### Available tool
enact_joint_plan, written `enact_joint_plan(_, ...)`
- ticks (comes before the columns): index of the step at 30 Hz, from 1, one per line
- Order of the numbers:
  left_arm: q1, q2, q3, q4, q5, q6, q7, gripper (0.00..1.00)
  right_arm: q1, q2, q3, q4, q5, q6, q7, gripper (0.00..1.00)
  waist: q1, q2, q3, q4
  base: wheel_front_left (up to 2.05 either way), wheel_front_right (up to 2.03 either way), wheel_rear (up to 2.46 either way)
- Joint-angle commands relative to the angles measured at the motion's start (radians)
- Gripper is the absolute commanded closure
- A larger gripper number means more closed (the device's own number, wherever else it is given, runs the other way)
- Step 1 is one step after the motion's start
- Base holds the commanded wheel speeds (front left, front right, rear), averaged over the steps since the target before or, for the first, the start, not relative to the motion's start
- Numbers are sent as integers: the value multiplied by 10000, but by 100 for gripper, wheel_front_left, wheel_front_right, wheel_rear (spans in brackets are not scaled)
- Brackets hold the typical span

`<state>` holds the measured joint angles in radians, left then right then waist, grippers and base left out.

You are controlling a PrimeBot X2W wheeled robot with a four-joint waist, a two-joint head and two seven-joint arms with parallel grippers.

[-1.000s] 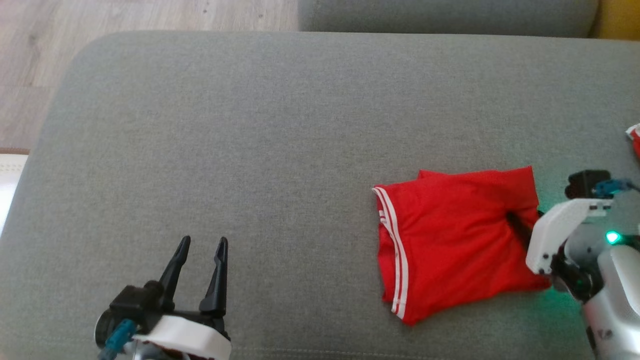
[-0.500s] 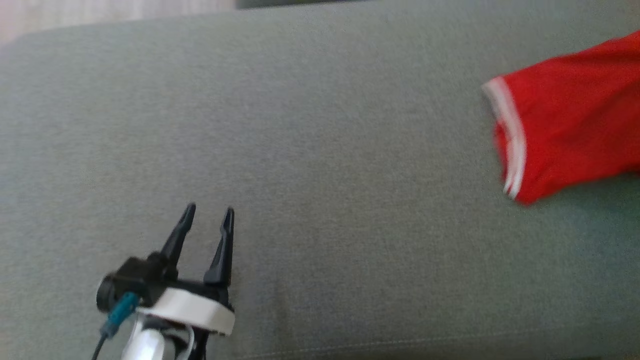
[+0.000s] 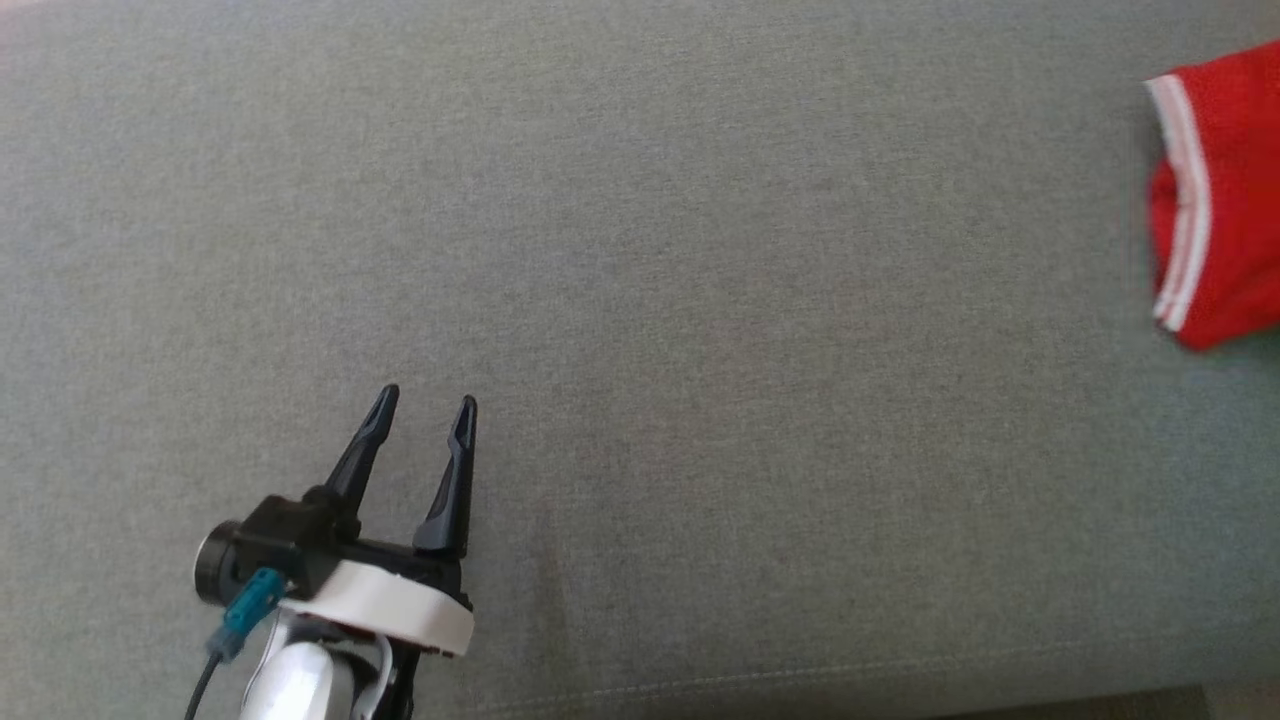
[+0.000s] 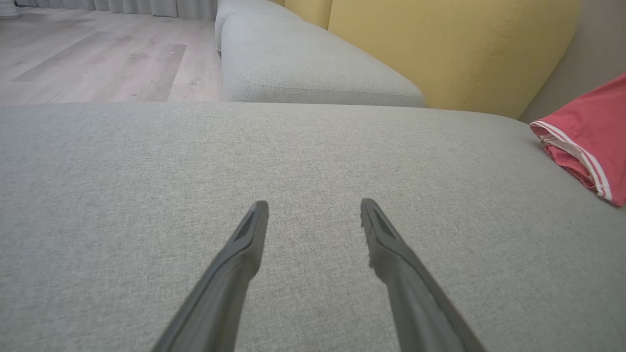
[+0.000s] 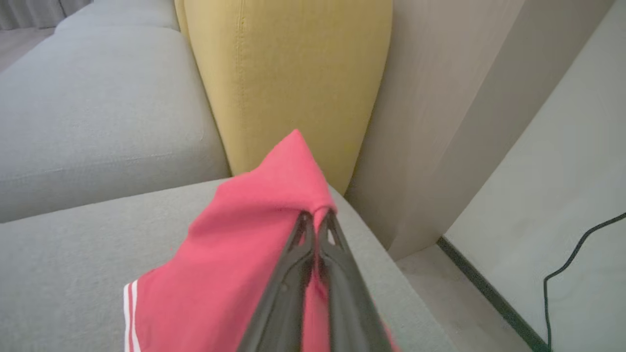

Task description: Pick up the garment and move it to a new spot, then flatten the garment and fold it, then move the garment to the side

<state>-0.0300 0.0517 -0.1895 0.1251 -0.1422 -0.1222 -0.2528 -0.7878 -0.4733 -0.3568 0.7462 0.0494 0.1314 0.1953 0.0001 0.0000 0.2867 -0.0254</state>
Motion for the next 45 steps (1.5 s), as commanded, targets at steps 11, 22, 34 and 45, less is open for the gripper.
enact_joint_plan(11,32,-15,575,-450,-205,162,-90,0,998,1011,-657,-2004,-1964,-7,-2780,0,-1,0,-683,182,0,0,0)
enact_joint_plan(22,914,-15,1036,-36,-662,768,-90,0,6025,3016,1743,-6231,-729,-7,-2990,0,-1,0,-2208,424,0,0,0)
enact_joint_plan(34,1126,-15,1068,736,-505,896,-90,0,8535,4095,2478,-6018,-229,-7,-4109,0,-1,0,-2823,1144,0,0,0)
enact_joint_plan(45,1345,-8,549,1160,-653,581,2,100,9095,4316,2646,-4638,-220,0,-4391,100,-1,0,-2987,1139,0,0,0)
